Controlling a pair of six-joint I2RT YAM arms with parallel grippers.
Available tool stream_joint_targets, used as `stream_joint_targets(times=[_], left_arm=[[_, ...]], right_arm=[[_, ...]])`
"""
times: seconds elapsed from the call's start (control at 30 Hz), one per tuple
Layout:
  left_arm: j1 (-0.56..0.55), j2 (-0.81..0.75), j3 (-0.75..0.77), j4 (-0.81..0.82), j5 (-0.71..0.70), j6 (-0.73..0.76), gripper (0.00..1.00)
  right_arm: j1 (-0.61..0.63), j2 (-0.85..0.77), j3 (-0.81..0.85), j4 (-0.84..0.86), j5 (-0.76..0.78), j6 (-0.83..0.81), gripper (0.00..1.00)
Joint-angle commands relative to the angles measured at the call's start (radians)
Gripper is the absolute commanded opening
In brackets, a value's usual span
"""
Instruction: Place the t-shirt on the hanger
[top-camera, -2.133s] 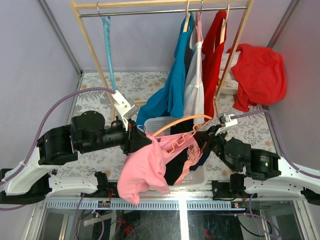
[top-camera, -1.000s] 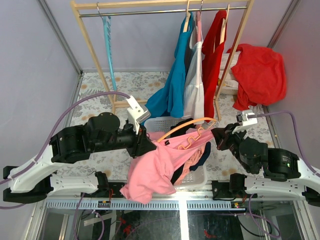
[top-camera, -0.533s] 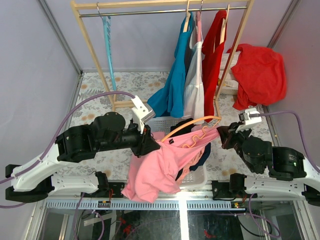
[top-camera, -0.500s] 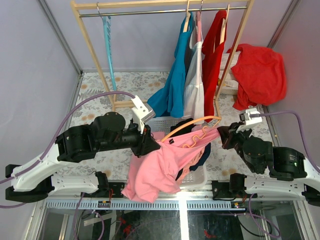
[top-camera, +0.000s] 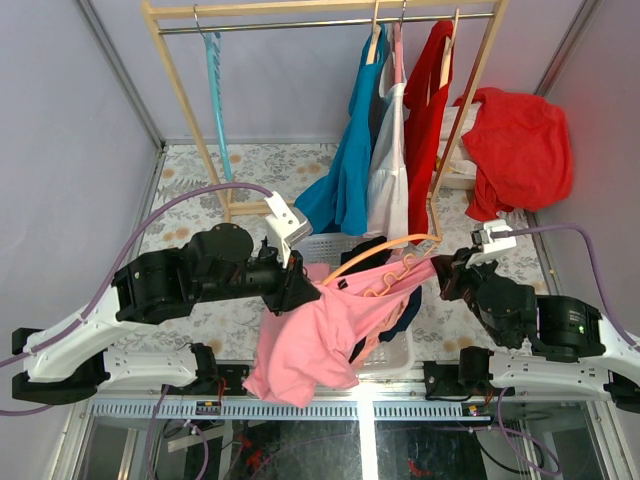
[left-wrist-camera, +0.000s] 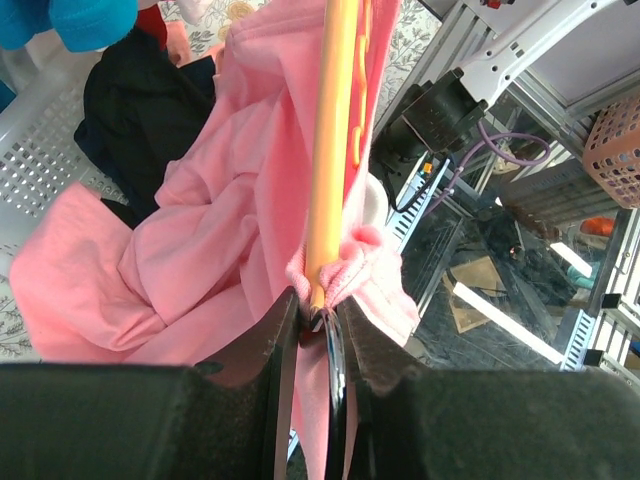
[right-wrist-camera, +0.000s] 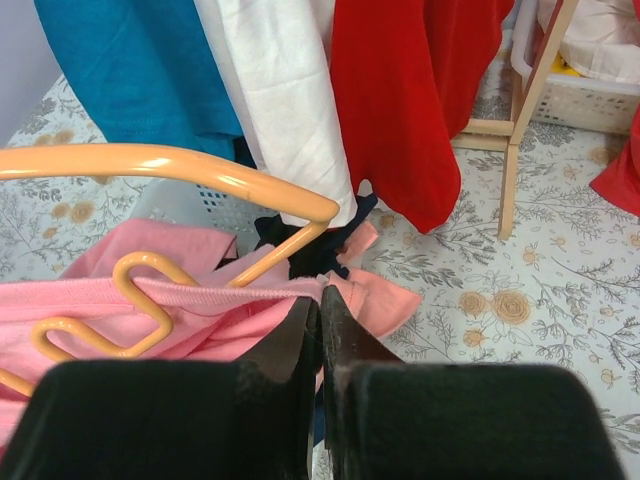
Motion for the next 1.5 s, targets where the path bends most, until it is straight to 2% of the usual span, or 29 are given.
stream_joint_targets(times=[0.0, 0.47, 1.17, 1.47], left_arm=[[0.002, -0.013, 0.053, -0.042, 0.025, 0.009, 0.00], [0.001, -0.020, 0.059, -0.035, 0.037, 0.020, 0.00], [0.002, -0.018, -0.006, -0.082, 0.089, 0.035, 0.00], [0.002, -0.008, -0.015, -0.144, 0.050, 0.036, 0.00]], right_arm=[[-0.011, 0.002, -0.026, 0.049, 0.079, -0.005, 0.00], [-0.011, 0.033, -0.087, 0.112, 0.044, 0.014, 0.00], [-0.011, 0.017, -0.023, 0.001, 0.129, -0.028, 0.00], [-0.011, -0.021, 0.007, -0.076, 0.139, -0.019, 0.00]])
